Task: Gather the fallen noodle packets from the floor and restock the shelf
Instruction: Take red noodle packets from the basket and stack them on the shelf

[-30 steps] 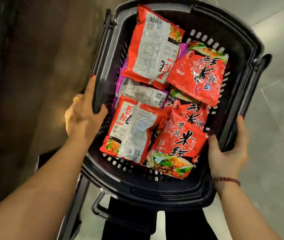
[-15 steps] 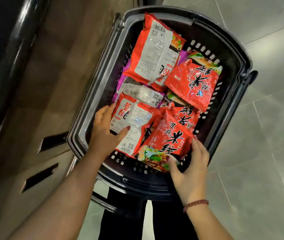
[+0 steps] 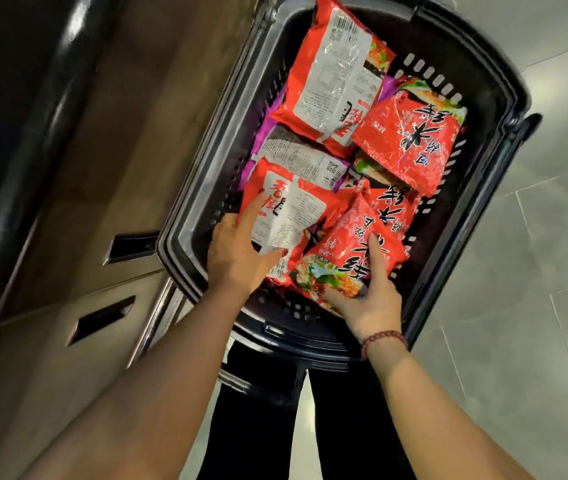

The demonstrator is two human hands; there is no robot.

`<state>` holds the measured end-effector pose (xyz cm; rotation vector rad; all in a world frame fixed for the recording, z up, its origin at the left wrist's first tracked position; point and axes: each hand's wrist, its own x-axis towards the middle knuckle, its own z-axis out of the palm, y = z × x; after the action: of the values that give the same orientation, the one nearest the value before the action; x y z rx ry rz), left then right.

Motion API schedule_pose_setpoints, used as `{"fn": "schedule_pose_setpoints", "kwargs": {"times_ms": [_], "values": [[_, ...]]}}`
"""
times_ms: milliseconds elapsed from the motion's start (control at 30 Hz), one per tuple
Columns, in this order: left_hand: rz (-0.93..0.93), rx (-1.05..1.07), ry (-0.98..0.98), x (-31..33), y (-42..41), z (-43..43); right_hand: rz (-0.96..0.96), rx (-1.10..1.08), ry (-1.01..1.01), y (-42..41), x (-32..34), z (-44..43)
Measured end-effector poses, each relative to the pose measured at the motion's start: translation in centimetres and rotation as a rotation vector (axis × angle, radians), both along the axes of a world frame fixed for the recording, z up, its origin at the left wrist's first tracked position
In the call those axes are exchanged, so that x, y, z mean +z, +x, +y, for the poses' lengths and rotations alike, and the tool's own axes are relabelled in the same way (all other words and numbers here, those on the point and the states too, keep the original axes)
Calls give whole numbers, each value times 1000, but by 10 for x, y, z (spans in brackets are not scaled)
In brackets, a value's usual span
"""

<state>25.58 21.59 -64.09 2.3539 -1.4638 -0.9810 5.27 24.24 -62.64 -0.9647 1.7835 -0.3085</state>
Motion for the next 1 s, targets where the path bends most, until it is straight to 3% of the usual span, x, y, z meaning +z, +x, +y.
{"fn": "schedule_pose_setpoints", "kwargs": {"times_ms": [100, 200, 467, 667, 833, 1000], "values": [[46, 43, -33, 18, 3, 9, -122, -15, -36, -7, 27, -8], [293, 225, -113, 54, 7, 20, -184, 43, -84, -14, 69, -13], [877, 507, -242, 251, 22, 25, -293, 191, -304, -37, 266, -40], [1084, 386, -326, 371, 31, 8, -334, 243, -470, -25, 397, -53], [1359, 373, -345, 436, 40, -6, -325, 332, -557, -14, 449, -58], [1276, 488, -280, 483, 25, 3, -307, 470, -577, -1, 463, -70]]}}
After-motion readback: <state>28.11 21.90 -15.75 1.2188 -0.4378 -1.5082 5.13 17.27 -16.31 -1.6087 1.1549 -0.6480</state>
